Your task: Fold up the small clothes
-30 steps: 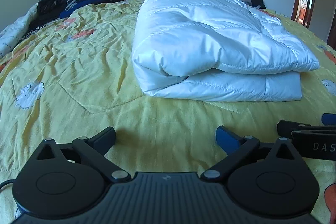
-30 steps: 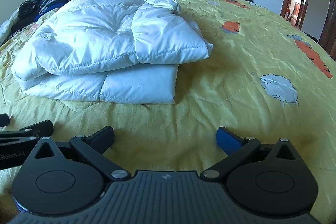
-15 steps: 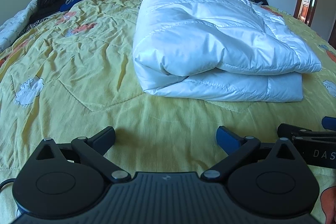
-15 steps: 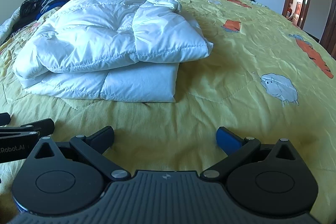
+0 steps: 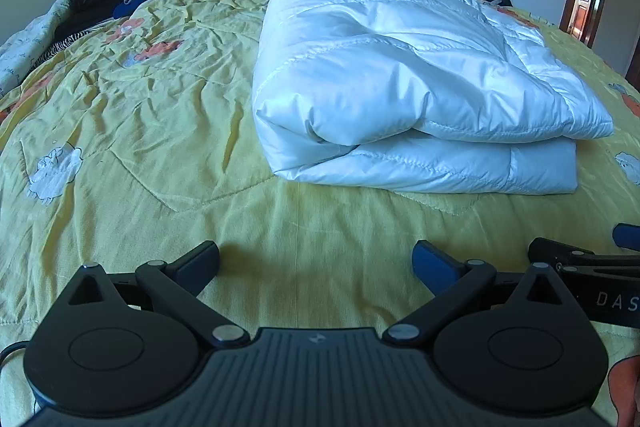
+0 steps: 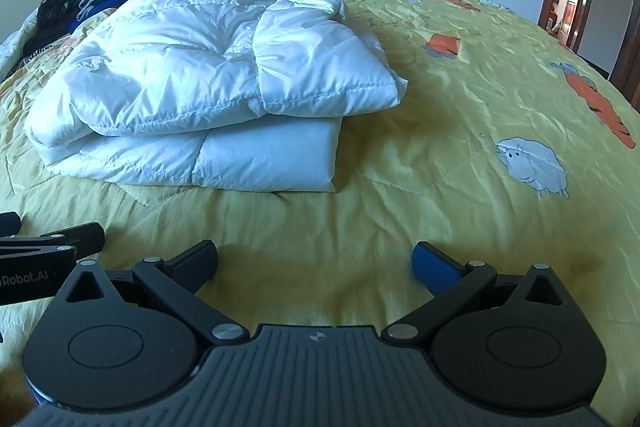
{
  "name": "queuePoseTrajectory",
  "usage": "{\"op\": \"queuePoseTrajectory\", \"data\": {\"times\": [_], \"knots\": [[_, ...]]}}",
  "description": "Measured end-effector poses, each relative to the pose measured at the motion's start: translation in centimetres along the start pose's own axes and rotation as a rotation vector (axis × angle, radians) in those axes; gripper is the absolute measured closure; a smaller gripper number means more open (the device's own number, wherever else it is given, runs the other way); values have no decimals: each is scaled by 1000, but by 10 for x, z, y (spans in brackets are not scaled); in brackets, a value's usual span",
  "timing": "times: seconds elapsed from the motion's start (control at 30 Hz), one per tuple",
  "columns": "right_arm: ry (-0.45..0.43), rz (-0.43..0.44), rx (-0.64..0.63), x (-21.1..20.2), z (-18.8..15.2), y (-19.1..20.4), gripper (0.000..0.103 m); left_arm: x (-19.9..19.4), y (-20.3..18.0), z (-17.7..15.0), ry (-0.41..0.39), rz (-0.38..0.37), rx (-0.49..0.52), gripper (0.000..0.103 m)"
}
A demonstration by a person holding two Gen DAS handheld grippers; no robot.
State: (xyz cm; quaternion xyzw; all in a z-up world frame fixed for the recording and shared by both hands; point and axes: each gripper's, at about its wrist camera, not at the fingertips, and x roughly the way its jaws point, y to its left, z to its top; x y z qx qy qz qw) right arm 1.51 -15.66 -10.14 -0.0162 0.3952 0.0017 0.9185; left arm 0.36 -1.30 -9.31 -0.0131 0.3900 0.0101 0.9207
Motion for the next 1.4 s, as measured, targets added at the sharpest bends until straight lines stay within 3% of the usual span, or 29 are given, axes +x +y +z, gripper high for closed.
{"op": "queuePoseTrajectory", "data": {"times": [1.4], "knots": [[-9, 2, -3, -1, -1, 0, 0, 0, -1, -1, 8, -3, 8, 0]]}}
